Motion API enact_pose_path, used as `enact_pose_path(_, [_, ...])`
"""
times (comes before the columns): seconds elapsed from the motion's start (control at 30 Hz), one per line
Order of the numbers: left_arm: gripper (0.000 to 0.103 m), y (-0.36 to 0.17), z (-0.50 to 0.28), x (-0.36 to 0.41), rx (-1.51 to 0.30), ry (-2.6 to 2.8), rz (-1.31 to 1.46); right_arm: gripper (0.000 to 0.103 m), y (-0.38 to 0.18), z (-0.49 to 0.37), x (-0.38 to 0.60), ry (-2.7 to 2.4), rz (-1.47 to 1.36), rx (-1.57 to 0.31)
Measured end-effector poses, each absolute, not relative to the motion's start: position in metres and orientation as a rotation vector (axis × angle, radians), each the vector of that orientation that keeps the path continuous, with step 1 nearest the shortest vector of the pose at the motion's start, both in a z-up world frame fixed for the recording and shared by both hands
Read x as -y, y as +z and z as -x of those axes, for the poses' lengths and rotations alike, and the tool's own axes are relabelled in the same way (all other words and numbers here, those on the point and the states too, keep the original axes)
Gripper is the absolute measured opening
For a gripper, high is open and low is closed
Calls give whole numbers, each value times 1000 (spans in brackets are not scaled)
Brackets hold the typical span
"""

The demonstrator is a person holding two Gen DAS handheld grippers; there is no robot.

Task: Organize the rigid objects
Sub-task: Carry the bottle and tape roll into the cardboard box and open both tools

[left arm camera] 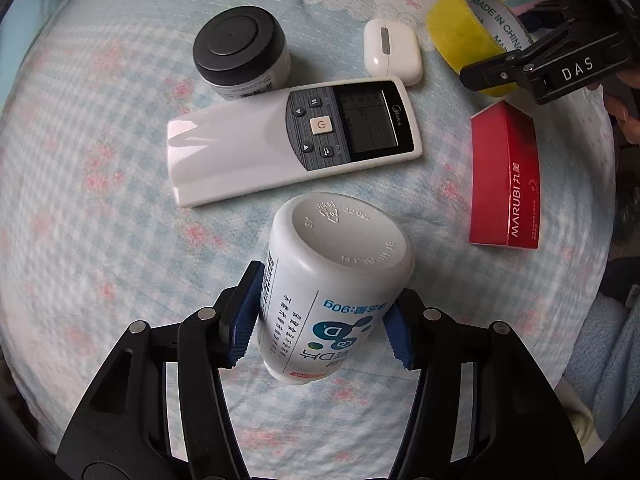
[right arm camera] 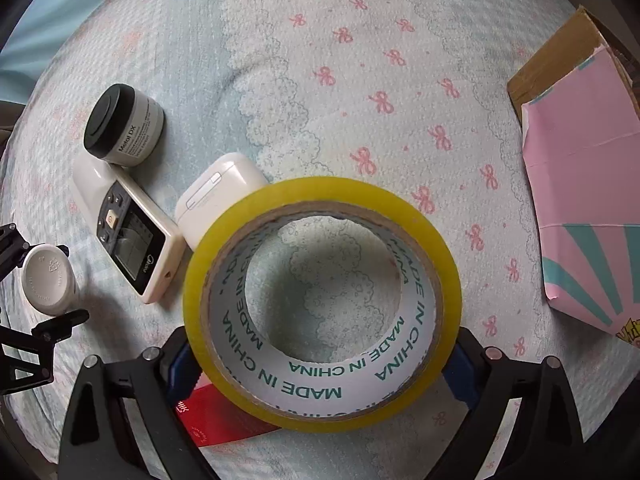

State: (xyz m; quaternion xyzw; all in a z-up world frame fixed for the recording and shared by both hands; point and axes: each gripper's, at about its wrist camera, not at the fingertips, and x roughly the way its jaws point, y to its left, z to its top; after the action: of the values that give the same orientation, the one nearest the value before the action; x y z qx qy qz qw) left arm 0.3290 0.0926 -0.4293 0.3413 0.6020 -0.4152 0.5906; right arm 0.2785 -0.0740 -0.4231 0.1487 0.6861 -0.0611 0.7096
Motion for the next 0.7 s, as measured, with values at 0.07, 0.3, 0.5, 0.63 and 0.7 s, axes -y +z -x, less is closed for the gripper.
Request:
enact_pose_path(0.07, [51, -421, -330, -102, -1404, -947, -743, 96, -414, -277, 74, -133, -334, -1512])
enact_pose_path(0.3, [48, -385, -331, -120, -1406, -911, -602, 96, -381, -283, 71, -120, -329, -1472])
enact_pose_path(0.5, [48, -345, -317, -130, -1396, -875, -450, 96, -342, -270, 72, -115, -340, -1425])
enact_pose_path(0.63, [48, -313, -302, -128, -1365, -864, -378, 96, -314, -249, 79, -105, -358, -1391])
enact_pose_path(0.7, [48, -305, -283, -123, -1346, -855, -340, 96, -293, -244, 82, -95, -367, -1366])
